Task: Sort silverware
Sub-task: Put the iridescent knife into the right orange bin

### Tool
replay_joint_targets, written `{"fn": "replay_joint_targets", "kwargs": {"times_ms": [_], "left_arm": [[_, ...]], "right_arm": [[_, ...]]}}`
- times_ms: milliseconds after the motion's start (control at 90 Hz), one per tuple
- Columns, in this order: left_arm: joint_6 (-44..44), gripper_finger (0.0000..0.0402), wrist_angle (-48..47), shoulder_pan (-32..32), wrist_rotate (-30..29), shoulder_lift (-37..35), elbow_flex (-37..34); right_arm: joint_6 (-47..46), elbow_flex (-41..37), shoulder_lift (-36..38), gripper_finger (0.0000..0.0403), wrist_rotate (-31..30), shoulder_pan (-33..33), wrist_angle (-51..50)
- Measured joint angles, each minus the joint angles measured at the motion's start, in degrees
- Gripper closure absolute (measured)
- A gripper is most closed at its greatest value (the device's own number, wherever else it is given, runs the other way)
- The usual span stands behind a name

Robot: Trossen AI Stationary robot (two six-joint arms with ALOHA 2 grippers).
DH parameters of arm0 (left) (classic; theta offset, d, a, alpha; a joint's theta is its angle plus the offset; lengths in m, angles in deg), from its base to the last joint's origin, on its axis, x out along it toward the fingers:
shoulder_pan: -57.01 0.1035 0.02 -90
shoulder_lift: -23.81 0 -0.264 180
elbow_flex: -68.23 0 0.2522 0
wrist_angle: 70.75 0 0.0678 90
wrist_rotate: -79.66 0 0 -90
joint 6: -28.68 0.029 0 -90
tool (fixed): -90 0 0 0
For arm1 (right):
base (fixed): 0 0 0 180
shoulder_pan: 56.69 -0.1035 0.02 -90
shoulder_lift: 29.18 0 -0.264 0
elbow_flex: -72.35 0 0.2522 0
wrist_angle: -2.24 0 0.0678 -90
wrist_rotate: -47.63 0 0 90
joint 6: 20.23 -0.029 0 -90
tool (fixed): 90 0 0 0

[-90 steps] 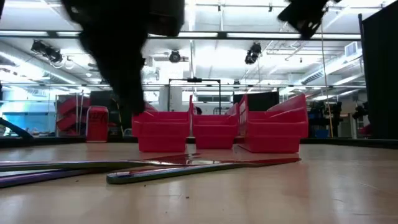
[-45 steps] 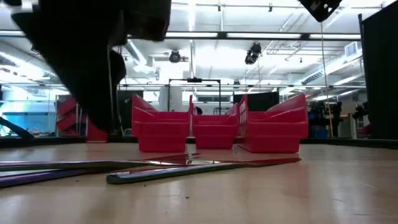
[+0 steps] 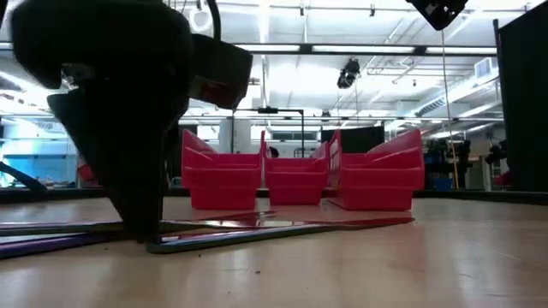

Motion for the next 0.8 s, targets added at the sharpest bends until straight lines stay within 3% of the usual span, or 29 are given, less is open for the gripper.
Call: {"fn": "replay_joint_targets", "kwargs": {"times_ms": [89,189,544,678,800], "left_arm": [[-0.12,0.0094,0.08,0.03,0.18,0.12,-0.04],[-0.18,0.0138,-0.37,0.17,1.00,0.20,0.00],[-1.74,0.0377,1.05,1.09,6.05,0.26,-0.32],[-3.14,0.0385,-0.19,0.87,5.84,0.25,0.77],[-2.83,0.0385,-4.09,-0.71,1.56,-0.52,4.42]], "right_arm": [[-0.12,0.00,-0.01,0.0279,0.02,-0.04,0.05],[-0.28,0.00,-0.01,0.0285,0.08,-0.19,0.03],[-0.48,0.00,-0.03,0.0295,0.13,-0.55,0.00],[-0.48,0.00,-0.03,0.0295,0.17,-0.52,0.01],[-0.45,0.00,-0.03,0.0291,0.22,-0.52,0.00]]}}
